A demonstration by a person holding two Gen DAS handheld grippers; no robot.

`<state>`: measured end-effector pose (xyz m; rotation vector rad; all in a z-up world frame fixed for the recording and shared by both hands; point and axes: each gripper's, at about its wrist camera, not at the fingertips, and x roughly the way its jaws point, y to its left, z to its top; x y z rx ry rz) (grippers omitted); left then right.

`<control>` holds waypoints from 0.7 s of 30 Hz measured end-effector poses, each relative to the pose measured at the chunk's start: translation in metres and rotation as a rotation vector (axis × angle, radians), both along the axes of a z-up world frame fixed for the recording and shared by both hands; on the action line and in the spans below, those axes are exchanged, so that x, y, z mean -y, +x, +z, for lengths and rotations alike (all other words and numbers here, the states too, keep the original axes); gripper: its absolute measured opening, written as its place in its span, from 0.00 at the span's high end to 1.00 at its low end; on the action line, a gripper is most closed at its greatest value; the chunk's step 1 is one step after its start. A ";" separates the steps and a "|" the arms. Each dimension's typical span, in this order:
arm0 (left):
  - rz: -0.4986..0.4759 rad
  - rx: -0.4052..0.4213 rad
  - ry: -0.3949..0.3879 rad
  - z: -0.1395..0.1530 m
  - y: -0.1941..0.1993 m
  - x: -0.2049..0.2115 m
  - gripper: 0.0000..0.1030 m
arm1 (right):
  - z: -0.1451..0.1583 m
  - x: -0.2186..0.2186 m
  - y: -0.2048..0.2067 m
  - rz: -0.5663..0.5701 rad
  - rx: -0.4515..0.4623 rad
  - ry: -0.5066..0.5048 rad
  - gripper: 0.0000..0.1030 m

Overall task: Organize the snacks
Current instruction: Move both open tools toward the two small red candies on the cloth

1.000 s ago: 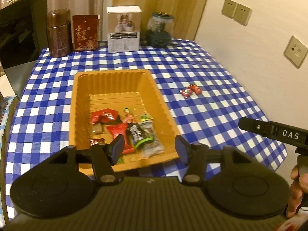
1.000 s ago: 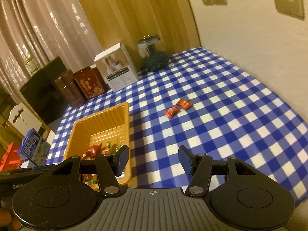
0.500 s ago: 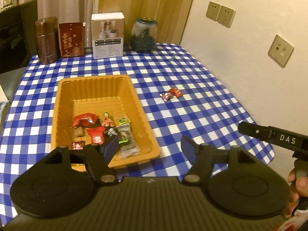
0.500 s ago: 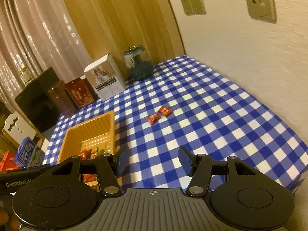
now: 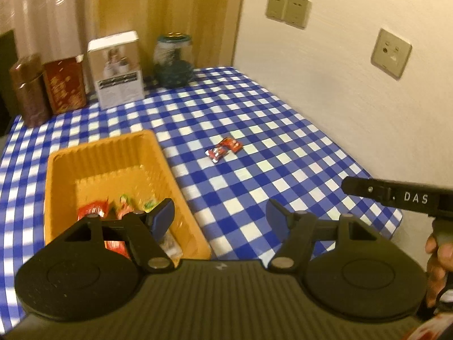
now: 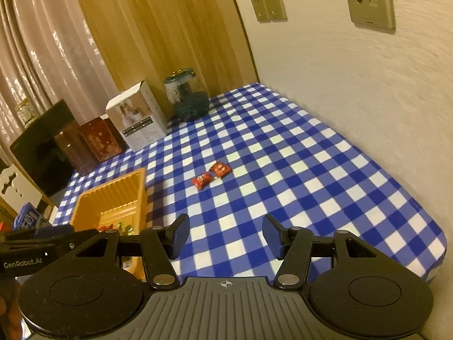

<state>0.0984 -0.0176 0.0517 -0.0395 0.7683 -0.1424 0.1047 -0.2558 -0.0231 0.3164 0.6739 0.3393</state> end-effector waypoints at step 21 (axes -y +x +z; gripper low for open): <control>-0.176 -0.036 0.130 -0.032 0.109 0.015 0.34 | -0.018 -0.009 0.091 0.073 0.011 -0.087 0.45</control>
